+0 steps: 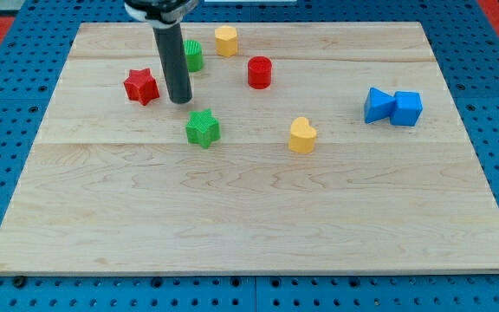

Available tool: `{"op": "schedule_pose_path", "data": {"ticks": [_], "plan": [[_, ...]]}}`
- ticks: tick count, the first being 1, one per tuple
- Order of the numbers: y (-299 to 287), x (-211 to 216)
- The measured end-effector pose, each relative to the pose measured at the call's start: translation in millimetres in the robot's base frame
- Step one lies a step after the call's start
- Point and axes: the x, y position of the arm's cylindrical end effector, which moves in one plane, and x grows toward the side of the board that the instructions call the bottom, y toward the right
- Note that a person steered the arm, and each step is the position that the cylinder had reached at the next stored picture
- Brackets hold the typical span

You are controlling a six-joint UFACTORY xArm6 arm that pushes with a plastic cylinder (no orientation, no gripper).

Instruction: Place the green circle close to the left of the green star

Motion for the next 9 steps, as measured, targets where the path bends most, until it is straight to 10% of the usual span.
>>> {"op": "schedule_pose_path", "data": {"ticks": [4, 9], "plan": [[16, -95], [-61, -33]]}}
